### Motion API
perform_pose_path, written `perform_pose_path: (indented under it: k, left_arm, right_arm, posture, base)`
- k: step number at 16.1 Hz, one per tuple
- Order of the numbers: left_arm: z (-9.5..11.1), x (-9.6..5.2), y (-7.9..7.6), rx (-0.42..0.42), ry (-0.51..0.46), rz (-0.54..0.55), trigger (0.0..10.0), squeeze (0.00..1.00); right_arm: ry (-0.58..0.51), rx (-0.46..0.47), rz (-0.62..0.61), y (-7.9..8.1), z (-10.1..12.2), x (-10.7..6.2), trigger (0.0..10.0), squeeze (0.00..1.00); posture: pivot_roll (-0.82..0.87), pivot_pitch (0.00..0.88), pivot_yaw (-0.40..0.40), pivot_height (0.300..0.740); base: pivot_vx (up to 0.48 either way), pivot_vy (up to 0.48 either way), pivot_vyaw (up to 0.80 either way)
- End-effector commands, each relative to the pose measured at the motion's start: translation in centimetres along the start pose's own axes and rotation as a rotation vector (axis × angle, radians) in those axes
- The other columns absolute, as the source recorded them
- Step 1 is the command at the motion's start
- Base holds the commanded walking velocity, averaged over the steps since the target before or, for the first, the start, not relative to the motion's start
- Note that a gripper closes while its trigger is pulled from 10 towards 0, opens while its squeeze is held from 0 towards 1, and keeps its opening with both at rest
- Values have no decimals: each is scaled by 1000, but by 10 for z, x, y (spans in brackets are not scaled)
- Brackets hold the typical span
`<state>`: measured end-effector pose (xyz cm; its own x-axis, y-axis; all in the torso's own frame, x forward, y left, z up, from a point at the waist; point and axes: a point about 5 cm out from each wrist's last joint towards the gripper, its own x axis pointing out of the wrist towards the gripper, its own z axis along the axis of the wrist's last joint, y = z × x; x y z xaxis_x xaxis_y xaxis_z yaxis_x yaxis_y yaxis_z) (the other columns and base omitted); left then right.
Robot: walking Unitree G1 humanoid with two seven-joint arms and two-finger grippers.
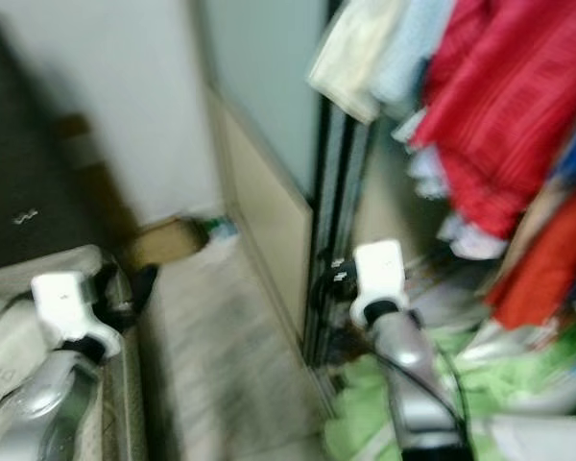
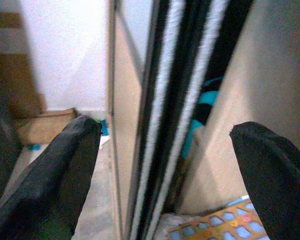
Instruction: Clean up the room
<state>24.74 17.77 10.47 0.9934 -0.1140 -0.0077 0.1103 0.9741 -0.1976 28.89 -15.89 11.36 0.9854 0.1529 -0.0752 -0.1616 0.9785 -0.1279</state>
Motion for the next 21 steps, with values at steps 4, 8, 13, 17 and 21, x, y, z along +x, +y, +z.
perform_pose_path:
  k: [4,8,13,17,21]
  left_arm:
    - [10,16,5,43,-18,-2,10000,0]
    - [10,13,1,43,-17,5,10000,0]
    - [4,11,-9,45,-8,-23,10000,0]
    - [3,12,-8,48,-21,20,10000,0]
    - [1,9,-13,28,-11,16,10000,0]
  right_arm:
    - [-61,20,9,5,12,14,10000,0]
    - [-72,48,10,15,9,17,10000,0]
    - [-68,27,20,8,9,12,10000,0]
    - [-81,11,80,13,15,18,10000,0]
    - [-82,6,91,14,16,18,10000,0]
  posture:
    - [39,0,-6,740]
    - [55,0,18,740]
    - [31,0,2,740]
    - [33,3,-28,740]
    - [35,19,-30,740]
  base:
    - [0,0,800]
    - [0,0,800]
    - [0,0,800]
    - [0,0,800]
    - [0,0,800]
